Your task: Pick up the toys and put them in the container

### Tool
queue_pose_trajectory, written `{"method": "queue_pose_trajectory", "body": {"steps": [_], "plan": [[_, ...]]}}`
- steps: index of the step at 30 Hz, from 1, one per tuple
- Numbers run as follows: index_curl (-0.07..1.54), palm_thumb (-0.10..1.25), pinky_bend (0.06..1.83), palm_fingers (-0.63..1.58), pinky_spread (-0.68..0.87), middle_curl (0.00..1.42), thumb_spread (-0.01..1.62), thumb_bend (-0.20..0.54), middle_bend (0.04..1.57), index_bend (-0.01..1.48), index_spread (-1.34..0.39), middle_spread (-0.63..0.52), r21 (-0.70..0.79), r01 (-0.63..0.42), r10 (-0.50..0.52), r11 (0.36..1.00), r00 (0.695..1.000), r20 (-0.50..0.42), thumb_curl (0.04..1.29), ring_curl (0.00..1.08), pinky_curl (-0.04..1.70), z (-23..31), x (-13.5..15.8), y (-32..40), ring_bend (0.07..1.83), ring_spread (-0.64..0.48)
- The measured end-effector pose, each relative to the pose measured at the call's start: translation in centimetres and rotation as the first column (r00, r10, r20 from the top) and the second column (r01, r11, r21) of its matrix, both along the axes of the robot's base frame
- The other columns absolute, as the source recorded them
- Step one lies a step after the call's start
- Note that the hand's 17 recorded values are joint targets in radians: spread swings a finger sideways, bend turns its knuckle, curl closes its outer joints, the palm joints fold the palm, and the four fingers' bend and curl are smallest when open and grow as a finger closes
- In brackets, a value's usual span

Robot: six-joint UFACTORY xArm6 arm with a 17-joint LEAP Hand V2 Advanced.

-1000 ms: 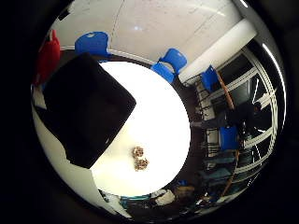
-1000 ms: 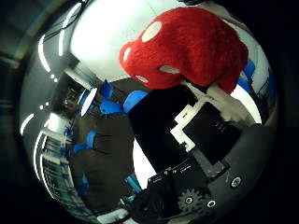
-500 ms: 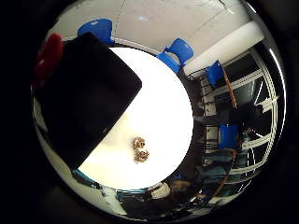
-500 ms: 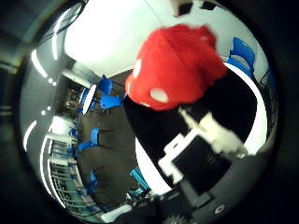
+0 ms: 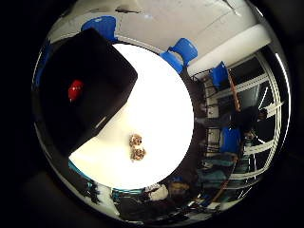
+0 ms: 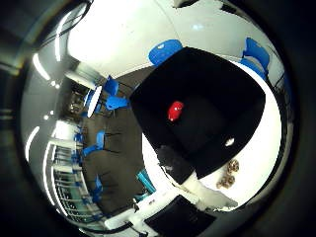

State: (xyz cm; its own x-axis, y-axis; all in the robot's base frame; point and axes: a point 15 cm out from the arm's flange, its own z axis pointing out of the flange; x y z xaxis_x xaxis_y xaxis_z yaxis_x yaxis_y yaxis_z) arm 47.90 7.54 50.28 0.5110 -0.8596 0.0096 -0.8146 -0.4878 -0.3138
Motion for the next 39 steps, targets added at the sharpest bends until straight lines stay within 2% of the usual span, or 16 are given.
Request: {"method": "queue_pose_trajectory", "body": {"steps": [3, 7, 10, 14, 15, 20, 25, 28, 32, 35, 39], "plan": [[0.24, 0.42, 0.78, 0.09, 0.47, 0.34, 1.05, -0.037, 0.27, 0.16, -0.36, 0.11, -0.012, 0.046, -0.047, 0.999, 0.997, -0.055, 0.30, 0.24, 0.24, 1.1, -3.6, -3.4, 0.53, 0.19], [0.25, 0.32, 0.76, 0.09, 0.47, 0.33, 1.01, -0.043, 0.26, 0.15, -0.28, 0.15, -0.099, 0.131, -0.140, 0.986, 0.986, -0.089, 0.28, 0.24, 0.23, 1.4, -6.0, -8.7, 0.53, 0.19], [0.25, 0.25, 0.75, 0.09, 0.46, 0.33, 0.98, -0.039, 0.26, 0.15, -0.21, 0.19, -0.186, 0.209, -0.233, 0.960, 0.965, -0.118, 0.27, 0.24, 0.23, 1.2, -7.6, -13.4, 0.53, 0.21], [0.26, 0.21, 0.74, 0.10, 0.46, 0.33, 0.96, -0.031, 0.26, 0.16, -0.16, 0.22, -0.222, 0.294, -0.328, 0.930, 0.935, -0.138, 0.27, 0.23, 0.23, 0.7, -8.6, -17.6, 0.52, 0.23], [0.27, 0.20, 0.71, 0.15, 0.46, 0.33, 0.97, -0.028, 0.27, 0.16, -0.14, 0.23, -0.227, 0.344, -0.383, 0.911, 0.910, -0.157, 0.28, 0.23, 0.22, -0.2, -8.8, -19.8, 0.54, 0.25], [0.28, 0.20, 0.70, 0.17, 0.46, 0.32, 0.98, -0.028, 0.25, 0.17, -0.12, 0.24, -0.230, 0.437, -0.482, 0.869, 0.854, -0.197, 0.28, 0.23, 0.21, -2.2, -9.0, -22.7, 0.55, 0.27], [0.29, 0.19, 0.67, 0.17, 0.47, 0.32, 1.00, -0.026, 0.25, 0.17, -0.12, 0.24, -0.245, 0.510, -0.564, 0.824, 0.775, -0.284, 0.28, 0.22, 0.21, -6.5, -8.7, -23.5, 0.55, 0.28], [0.29, 0.19, 0.65, 0.18, 0.47, 0.32, 1.01, -0.027, 0.24, 0.17, -0.11, 0.24, -0.258, 0.570, -0.626, 0.780, 0.716, -0.311, 0.28, 0.21, 0.20, -9.4, -8.4, -23.5, 0.53, 0.28], [0.30, 0.21, 0.62, 0.19, 0.47, 0.32, 1.03, -0.021, 0.23, 0.17, -0.11, 0.25, -0.263, 0.588, -0.644, 0.765, 0.681, -0.348, 0.28, 0.21, 0.20, -14.9, -8.2, -23.0, 0.52, 0.29], [0.30, 0.26, 0.61, 0.19, 0.47, 0.32, 1.05, -0.018, 0.22, 0.16, -0.11, 0.25, -0.266, 0.610, -0.662, 0.746, 0.640, -0.391, 0.28, 0.21, 0.20, -17.7, -8.8, -22.2, 0.52, 0.29], [0.30, 0.29, 0.60, 0.18, 0.46, 0.32, 1.07, -0.022, 0.21, 0.16, -0.10, 0.25, -0.255, 0.617, -0.658, 0.745, 0.614, -0.436, 0.28, 0.20, 0.21, -20.6, -9.0, -20.6, 0.51, 0.29]]}}
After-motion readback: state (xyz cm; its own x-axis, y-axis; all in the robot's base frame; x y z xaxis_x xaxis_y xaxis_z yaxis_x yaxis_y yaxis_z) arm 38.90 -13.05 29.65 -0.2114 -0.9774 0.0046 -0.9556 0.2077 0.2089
